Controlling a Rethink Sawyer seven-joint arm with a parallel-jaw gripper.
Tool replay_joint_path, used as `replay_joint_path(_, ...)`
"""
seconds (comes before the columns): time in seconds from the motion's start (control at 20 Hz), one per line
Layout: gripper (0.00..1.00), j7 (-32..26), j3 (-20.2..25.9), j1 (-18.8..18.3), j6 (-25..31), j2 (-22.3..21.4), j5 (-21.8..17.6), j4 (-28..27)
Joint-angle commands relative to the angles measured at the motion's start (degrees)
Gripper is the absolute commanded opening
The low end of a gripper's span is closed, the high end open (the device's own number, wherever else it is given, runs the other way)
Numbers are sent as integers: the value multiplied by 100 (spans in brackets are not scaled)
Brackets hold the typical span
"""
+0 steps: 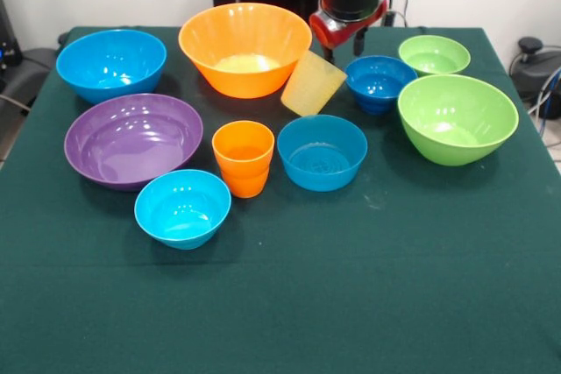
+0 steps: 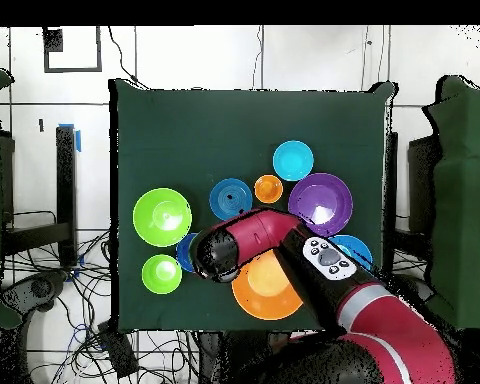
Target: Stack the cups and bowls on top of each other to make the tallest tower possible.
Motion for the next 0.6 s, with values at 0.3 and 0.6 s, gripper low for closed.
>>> replay_joint_path(0.3, 100, -1165, 302, -155, 253, 340, -296, -811)
replay_joint_path(0.6, 100, -1187, 345, -154, 213, 409, -346, -917)
